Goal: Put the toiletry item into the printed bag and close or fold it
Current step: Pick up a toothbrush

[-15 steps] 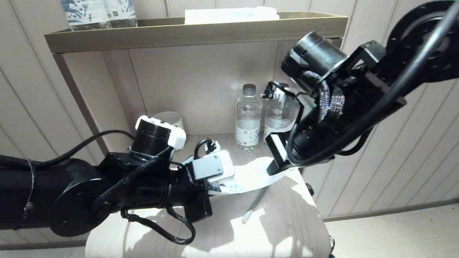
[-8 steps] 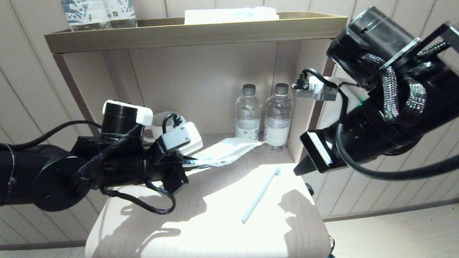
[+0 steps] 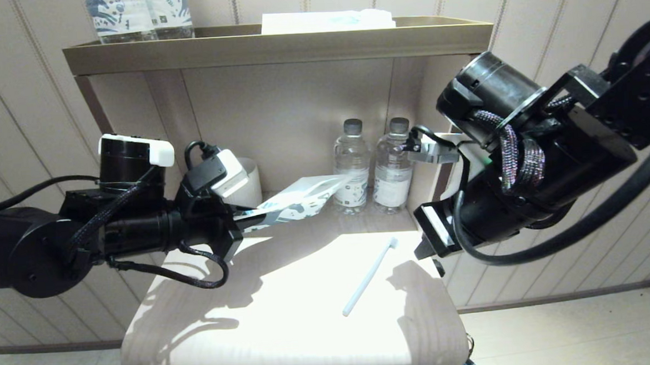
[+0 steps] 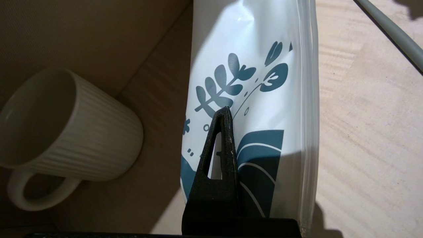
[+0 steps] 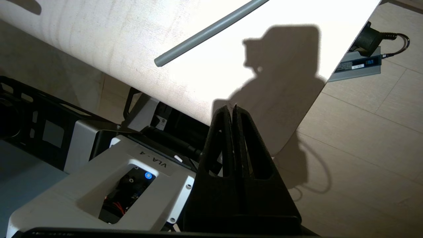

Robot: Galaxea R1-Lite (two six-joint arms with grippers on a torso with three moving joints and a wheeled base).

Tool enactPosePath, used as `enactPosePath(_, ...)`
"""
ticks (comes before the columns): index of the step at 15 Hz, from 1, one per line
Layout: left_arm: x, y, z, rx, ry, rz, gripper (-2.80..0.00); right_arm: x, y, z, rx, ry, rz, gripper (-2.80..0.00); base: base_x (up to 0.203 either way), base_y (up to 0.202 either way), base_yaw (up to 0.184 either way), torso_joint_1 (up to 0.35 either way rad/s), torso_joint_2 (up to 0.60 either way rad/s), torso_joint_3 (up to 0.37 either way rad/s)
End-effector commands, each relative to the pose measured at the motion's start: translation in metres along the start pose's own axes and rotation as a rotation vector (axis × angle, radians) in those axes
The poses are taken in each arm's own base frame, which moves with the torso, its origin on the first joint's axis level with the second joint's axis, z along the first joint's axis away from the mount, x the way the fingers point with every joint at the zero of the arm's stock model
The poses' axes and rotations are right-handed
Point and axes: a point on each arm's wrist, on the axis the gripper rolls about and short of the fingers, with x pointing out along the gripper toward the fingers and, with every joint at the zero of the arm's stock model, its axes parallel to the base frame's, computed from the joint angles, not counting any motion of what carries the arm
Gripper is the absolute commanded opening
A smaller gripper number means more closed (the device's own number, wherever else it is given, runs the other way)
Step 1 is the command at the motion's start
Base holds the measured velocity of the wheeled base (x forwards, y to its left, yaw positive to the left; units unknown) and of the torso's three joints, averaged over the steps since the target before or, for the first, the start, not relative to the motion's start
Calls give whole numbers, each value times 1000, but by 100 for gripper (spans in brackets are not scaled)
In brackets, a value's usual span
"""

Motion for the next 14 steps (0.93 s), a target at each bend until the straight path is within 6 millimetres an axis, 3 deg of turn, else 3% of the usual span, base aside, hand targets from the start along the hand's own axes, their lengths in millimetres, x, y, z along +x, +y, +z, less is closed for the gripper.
enactPosePath(1,-6,-1,3,5,-25,12,-280,6,0,1,1,17,-11,-280,0,0,0,0,0,0)
enactPosePath(7,-8,3,8,-13,-82,16,-280,19,5,-10,-26,43,-129,-280,0,0,0,0,0,0)
enactPosePath(14,-13,2,11,-11,-93,21,-280,19,15,-9,-58,35,-118,-280,0,0,0,0,0,0)
